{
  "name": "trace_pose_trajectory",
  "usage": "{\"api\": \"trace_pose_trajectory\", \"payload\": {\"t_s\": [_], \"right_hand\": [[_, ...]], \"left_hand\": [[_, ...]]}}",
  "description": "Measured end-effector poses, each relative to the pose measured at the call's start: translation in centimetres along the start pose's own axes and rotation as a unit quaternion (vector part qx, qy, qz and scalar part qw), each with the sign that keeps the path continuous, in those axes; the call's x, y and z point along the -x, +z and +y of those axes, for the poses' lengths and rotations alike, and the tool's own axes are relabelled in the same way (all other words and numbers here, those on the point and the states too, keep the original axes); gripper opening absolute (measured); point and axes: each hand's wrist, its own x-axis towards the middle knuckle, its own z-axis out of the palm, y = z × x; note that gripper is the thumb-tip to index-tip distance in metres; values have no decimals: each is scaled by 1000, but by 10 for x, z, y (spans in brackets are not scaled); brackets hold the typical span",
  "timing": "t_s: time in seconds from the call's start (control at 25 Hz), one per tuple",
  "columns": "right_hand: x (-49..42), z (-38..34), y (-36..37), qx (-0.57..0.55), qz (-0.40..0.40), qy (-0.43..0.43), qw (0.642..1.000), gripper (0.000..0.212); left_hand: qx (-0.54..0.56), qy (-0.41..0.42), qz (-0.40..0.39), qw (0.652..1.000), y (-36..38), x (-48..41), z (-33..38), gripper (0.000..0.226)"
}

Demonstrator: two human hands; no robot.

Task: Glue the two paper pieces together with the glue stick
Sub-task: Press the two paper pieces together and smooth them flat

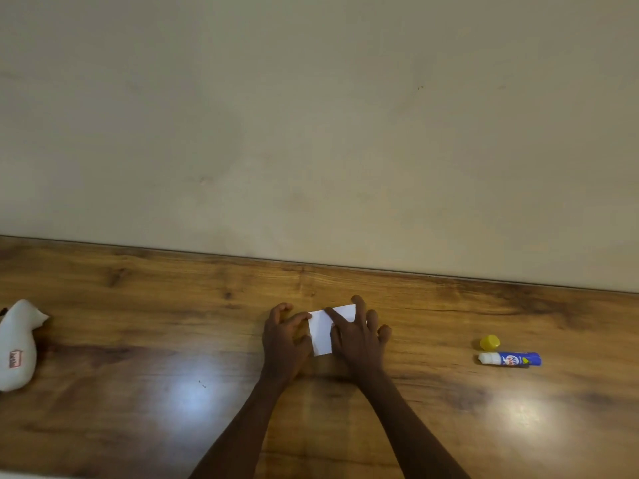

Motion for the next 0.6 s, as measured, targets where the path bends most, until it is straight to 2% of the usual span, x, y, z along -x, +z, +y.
{"api": "trace_pose_trajectory", "payload": {"t_s": [0.12,0.2,0.32,0.48,0.6], "right_hand": [[-6,20,-6,-15,30,52,998,40],[-9,25,-11,-35,40,51,997,38],[-16,25,-16,-64,20,28,997,32],[-27,24,-24,-112,-21,55,992,49],[-34,29,-28,-109,-29,86,990,38]], "left_hand": [[2,-7,1,1000,1,0,0,33],[2,-8,9,1000,2,0,-1,31],[-7,-22,-1,1000,1,0,2,36],[-24,-20,-6,1000,1,1,4,40],[-16,-26,-4,1000,0,1,4,38]]}}
